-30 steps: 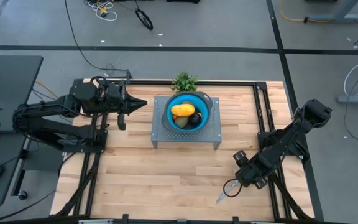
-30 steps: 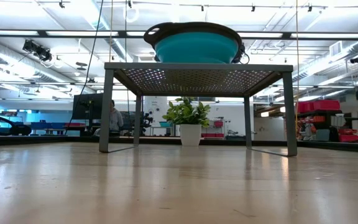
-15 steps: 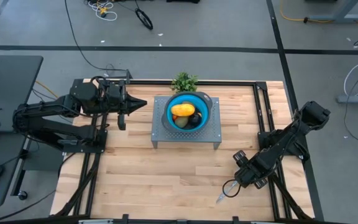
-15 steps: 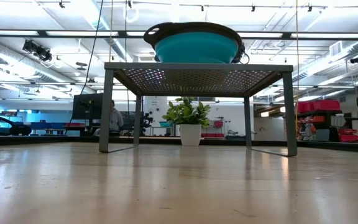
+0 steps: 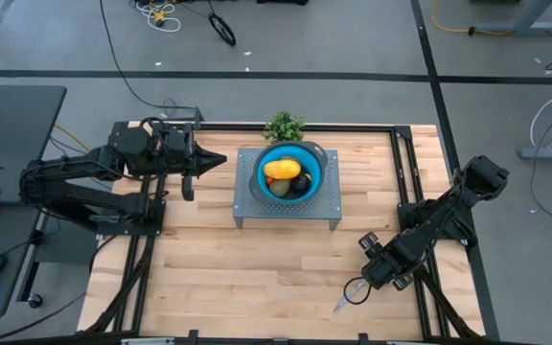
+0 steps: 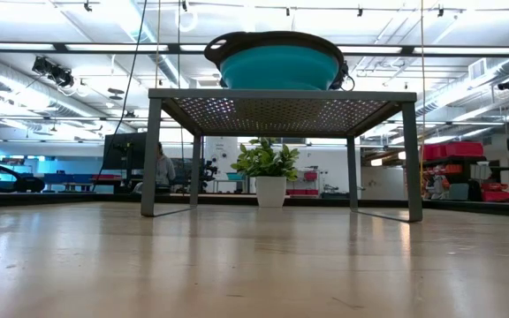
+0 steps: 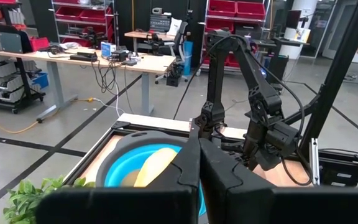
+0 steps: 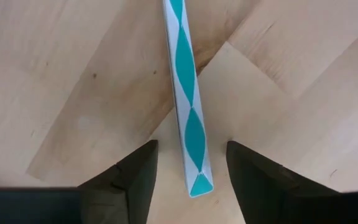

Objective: Pick & Place Fruit
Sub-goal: Put the knife on the shelf

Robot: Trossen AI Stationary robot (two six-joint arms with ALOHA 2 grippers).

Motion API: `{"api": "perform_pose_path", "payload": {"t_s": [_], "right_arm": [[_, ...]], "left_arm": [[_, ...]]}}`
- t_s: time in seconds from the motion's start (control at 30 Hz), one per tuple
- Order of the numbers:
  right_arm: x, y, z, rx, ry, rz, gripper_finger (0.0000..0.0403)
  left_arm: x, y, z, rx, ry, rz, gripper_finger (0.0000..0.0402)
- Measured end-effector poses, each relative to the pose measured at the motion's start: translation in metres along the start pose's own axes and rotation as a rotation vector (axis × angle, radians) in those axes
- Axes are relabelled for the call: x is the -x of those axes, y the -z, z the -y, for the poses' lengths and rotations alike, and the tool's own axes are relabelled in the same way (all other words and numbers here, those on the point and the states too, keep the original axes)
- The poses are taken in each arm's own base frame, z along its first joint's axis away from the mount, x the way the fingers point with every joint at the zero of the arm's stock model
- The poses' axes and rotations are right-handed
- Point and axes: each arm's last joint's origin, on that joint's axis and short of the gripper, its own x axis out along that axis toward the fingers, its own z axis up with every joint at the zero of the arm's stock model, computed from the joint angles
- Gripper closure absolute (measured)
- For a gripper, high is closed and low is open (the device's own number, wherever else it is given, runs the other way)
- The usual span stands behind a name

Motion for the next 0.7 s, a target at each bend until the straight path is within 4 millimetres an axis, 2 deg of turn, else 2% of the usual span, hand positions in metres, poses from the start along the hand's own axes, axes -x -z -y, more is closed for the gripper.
{"api": "perform_pose_path", "payload": {"t_s": [0.47, 0.7], "right_arm": [[0.0, -0.0003, -0.0003, 0.019, -0.009, 0.003, 0.028], [-0.0001, -0.0002, -0.0004, 0.019, -0.012, 0.002, 0.0299]], "left_arm": [[0.0, 0.0009, -0.0001, -0.001, -0.001, -0.009, 0.0397], [0.0, 0.0009, -0.0002, -0.001, -0.004, -0.009, 0.0398]]}}
